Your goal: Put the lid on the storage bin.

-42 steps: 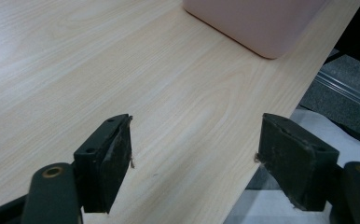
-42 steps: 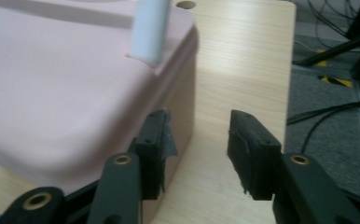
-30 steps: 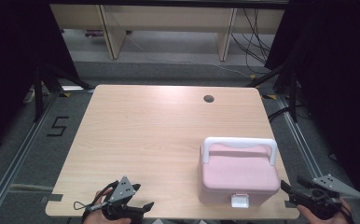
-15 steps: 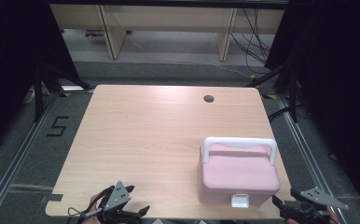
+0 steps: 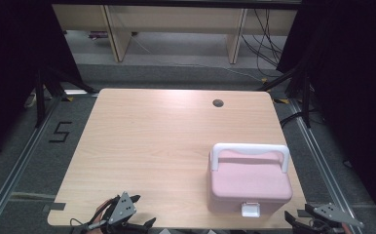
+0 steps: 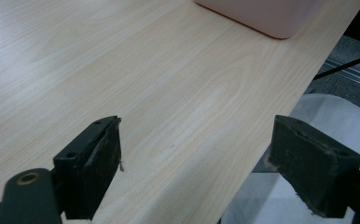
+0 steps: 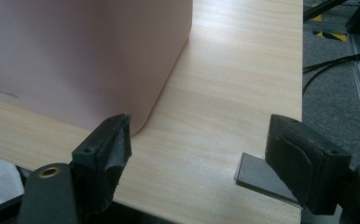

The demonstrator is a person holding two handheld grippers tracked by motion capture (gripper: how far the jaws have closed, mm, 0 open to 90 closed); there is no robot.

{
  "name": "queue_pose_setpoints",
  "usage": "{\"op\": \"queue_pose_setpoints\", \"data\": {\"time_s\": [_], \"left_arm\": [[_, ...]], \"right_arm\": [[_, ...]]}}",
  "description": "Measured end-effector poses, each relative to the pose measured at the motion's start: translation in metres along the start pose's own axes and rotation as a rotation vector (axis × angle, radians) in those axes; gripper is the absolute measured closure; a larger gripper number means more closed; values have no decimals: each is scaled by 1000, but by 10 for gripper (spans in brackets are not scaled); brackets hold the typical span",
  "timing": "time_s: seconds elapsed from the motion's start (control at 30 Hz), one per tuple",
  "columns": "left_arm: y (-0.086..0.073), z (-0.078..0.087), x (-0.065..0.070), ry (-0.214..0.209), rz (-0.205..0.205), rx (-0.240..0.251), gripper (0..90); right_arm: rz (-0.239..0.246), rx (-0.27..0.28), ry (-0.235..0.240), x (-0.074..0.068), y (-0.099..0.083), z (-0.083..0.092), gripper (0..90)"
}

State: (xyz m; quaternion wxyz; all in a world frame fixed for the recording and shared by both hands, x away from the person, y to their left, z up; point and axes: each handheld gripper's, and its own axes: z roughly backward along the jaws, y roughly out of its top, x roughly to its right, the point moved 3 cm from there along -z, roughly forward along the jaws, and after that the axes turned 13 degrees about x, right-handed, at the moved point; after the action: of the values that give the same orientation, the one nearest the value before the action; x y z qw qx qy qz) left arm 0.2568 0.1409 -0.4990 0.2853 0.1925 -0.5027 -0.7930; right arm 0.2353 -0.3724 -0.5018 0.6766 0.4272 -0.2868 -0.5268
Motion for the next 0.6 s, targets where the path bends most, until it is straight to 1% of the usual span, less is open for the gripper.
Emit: {"op": "queue_pose_setpoints", "data": {"time_s": [0.03, 0.07, 0.1, 0.17, 0.2, 0.23, 0.27, 0.3, 0.33, 0.4, 0.6], "left_arm": [[0, 0, 0, 0, 4, 0, 161], [0, 0, 1, -1, 11, 4, 161], [-1, 0, 0, -4, 6, -11, 161], [-1, -1, 1, -3, 2, -12, 160], [-1, -1, 1, -3, 2, -12, 161], [-1, -1, 1, -13, 1, -20, 161], [-2, -2, 1, 1, 1, -14, 161], [-2, -2, 1, 0, 2, -21, 161], [-2, -3, 2, -3, 11, -15, 161], [-3, -4, 2, -6, 9, -12, 161], [-3, -4, 2, -10, 9, -15, 161]], "right_arm": [[41, 7, 0, 3, 0, 0, 224], [49, 8, 0, 3, 0, 0, 221], [53, 7, 0, 3, -1, 0, 216], [52, -5, 0, 3, -3, -1, 213], [12, -16, 0, 0, -4, 0, 213], [12, -16, 0, 0, -4, 0, 213], [19, -16, 1, 1, -4, -1, 212], [29, -11, 7, 2, -5, -2, 212], [42, -15, 5, 3, -4, -2, 212], [54, -13, 1, 5, -6, -2, 213], [53, -19, 4, 5, -7, -3, 212]]}}
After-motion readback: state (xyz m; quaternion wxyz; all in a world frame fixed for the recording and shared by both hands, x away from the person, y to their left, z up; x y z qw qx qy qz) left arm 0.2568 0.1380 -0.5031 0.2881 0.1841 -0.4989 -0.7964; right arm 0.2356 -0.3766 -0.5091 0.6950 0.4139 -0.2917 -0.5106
